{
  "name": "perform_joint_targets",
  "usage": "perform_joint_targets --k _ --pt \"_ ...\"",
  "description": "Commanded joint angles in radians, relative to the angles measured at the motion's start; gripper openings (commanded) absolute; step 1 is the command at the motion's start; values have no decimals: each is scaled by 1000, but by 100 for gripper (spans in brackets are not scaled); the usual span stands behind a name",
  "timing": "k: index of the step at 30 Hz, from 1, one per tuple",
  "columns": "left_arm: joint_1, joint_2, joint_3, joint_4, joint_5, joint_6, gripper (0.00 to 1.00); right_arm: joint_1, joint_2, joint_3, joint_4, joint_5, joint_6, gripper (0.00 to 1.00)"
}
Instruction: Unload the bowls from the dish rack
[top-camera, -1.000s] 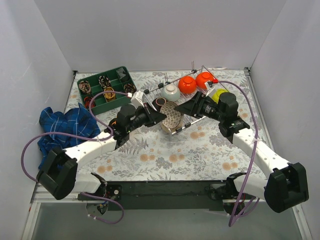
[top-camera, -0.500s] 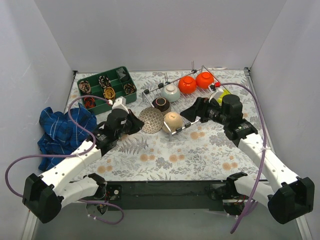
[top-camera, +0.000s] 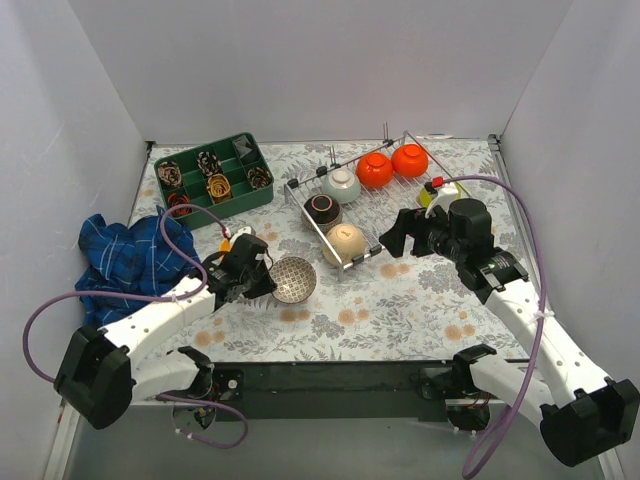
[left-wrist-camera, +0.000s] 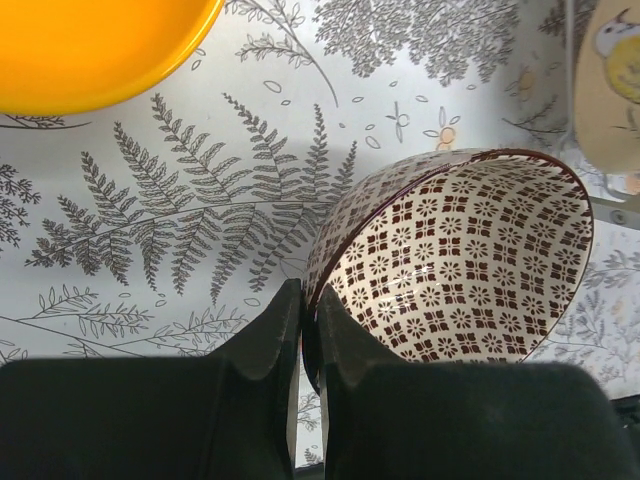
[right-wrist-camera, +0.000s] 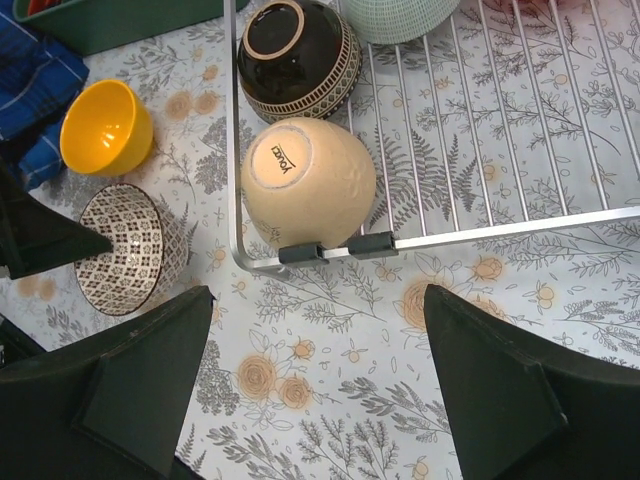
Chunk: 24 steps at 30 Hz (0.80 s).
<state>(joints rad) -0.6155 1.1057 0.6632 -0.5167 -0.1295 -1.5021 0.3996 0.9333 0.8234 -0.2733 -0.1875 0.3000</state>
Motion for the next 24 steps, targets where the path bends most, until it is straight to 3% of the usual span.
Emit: perform_joint_targets --k 1,21,22,23,24 --pt "10 22 -5 66 11 -3 0 -2 -19 31 -41 7 -54 94" --pt "34 99 -27 127 -21 -1 0 -2 44 85 -99 9 -124 95" --pt "34 92 -27 124 -19 -1 2 -4 47 88 -101 16 -134 95" --pt "36 86 -28 121 -18 0 13 -2 56 98 -102 17 -140 95" --pt "34 79 -30 116 -13 3 17 -4 62 105 -104 20 -147 95"
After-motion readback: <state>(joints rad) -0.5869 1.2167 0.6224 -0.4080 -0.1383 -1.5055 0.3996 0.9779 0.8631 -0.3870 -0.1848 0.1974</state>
